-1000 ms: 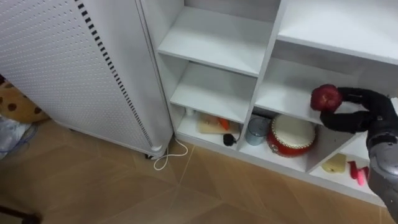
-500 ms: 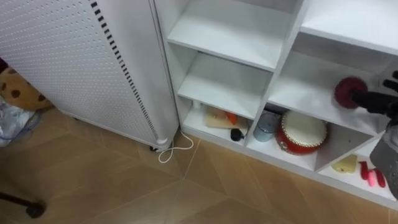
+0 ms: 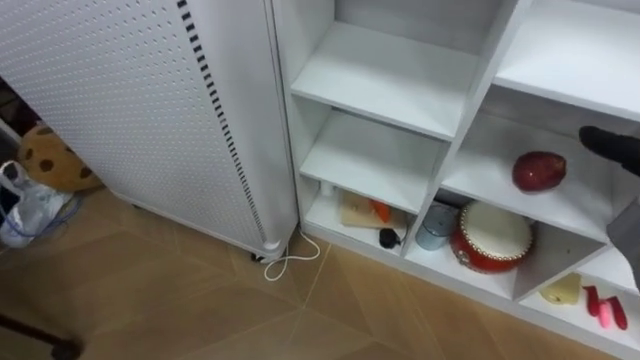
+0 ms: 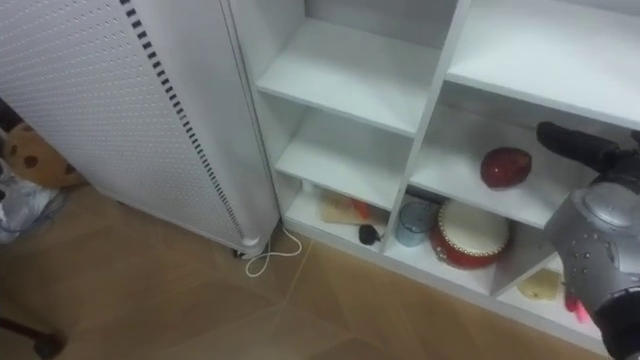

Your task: Arrange fruit in the closet

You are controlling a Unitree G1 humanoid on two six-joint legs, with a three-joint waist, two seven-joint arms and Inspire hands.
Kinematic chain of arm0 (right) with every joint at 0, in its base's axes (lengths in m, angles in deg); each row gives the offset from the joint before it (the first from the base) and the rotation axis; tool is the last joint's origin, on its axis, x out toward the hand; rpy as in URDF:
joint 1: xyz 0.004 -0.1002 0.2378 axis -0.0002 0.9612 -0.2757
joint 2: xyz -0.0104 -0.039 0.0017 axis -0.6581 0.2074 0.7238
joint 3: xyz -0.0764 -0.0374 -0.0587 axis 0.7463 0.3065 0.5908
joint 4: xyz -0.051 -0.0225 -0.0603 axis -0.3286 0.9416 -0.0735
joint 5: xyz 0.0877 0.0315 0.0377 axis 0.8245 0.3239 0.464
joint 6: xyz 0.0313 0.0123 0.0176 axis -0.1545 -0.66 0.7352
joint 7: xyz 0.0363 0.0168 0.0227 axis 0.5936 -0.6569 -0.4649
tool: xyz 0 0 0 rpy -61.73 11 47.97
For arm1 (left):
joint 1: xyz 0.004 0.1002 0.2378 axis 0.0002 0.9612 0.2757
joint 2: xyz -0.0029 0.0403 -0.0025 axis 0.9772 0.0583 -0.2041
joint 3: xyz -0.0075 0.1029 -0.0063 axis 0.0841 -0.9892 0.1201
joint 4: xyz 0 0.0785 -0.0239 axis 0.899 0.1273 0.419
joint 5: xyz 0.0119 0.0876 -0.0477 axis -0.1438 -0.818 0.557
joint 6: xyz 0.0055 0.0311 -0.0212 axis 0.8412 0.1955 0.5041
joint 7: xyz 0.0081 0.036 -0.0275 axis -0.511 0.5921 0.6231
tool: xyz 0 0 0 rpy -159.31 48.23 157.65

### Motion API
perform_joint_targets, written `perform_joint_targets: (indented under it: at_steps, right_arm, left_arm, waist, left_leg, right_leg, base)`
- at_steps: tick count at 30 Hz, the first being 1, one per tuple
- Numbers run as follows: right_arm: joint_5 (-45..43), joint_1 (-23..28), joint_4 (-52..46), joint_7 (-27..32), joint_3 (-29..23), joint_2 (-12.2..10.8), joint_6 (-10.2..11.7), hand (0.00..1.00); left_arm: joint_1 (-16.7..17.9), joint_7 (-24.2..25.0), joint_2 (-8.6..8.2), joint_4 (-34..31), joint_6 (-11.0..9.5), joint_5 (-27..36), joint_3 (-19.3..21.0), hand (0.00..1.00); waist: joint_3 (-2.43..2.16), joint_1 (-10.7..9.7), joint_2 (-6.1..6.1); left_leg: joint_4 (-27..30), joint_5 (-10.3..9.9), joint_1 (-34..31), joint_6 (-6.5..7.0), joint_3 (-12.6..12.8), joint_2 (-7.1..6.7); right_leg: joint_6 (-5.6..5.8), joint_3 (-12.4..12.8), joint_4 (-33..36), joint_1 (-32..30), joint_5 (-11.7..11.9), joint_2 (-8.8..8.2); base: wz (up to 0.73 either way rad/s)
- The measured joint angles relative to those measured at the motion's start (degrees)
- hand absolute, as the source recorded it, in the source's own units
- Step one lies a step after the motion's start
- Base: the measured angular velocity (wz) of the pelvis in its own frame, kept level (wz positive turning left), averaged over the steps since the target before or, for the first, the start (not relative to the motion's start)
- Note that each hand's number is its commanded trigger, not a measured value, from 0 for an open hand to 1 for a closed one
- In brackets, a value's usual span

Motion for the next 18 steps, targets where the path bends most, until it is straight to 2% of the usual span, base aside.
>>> perform_joint_targets:
  at_steps: [5, 9, 11, 13, 14, 17, 18]
  right_arm:
    - [-0.03, 4.33, -0.02, -4.38, -0.04, 0.07, 0.16, 0.00]
    - [-1.16, 10.76, 0.33, -10.91, -0.02, 0.05, 0.89, 0.00]
    - [-4.65, 14.28, -0.39, -13.83, 0.04, -0.08, 1.49, 0.00]
    - [-11.41, 19.53, -0.05, -16.52, 0.03, -1.71, 3.02, 0.00]
    - [-13.13, 20.95, 0.07, -17.14, 0.03, -2.19, 3.07, 0.00]
    - [-22.34, 28.73, -0.44, -19.74, -0.04, -4.41, 3.20, 0.00]
    - [-26.42, 31.87, -0.57, -20.47, -0.05, -5.72, 3.17, 0.00]
  left_arm:
    - [0.00, 0.82, -0.04, 0.01, 0.03, 0.01, -0.18, 0.00]
    - [-0.10, 2.90, -0.04, 1.15, -0.06, 0.02, -0.40, 0.00]
    - [-0.18, 3.41, -0.12, 1.69, 0.06, 0.18, -0.47, 0.00]
    - [-1.34, 3.98, -0.17, 3.23, 0.07, 0.27, -0.45, 0.00]
    - [-1.72, 4.04, -0.19, 3.91, -0.12, 0.26, -0.46, 0.00]
    - [-3.34, 4.10, -0.85, 6.26, -0.28, 0.07, -0.28, 0.00]
    - [-3.53, 4.11, -1.08, 6.85, -0.44, 0.08, -0.15, 0.00]
  waist:
    - [-0.01, 0.05, 0.28]
    - [0.02, 0.17, 0.91]
    - [-0.01, 0.28, 0.98]
    - [-0.10, 0.14, 1.06]
    - [-0.16, 0.12, 1.06]
    - [-0.69, -0.80, 1.39]
    - [-1.15, -1.49, 1.55]
  left_leg:
    - [-3.00, 0.16, 4.25, 0.11, 0.33, 0.01]
    - [-7.87, 0.51, 10.93, 0.56, 0.34, 0.56]
    - [-10.60, 0.81, 13.79, 0.65, 0.51, 0.60]
    - [-14.59, 1.73, 18.05, 0.80, 0.61, 0.60]
    - [-15.54, 1.84, 19.12, 0.77, 0.60, 0.60]
    - [-19.54, 2.17, 23.33, 0.68, 0.64, 0.43]
    - [-20.93, 2.26, 24.67, 0.62, 0.68, 0.46]
  right_leg:
    - [0.68, -0.14, -3.29, 4.00, 0.82, 0.19]
    - [1.49, -0.40, -9.53, 10.52, 2.56, 1.94]
    - [1.99, -0.36, -12.48, 13.13, 3.40, 2.34]
    - [2.50, -0.48, -17.02, 17.38, 4.81, 3.22]
    - [2.58, -0.44, -18.13, 18.42, 5.09, 3.58]
    - [2.75, -1.08, -22.48, 22.70, 6.09, 4.01]
    - [2.92, -1.02, -24.17, 24.06, 6.44, 4.45]
  base:
    - [-0.04]
    - [-0.05]
    - [-0.09]
    - [-0.05]
    - [-0.03]
    - [0.00]
    - [-0.05]
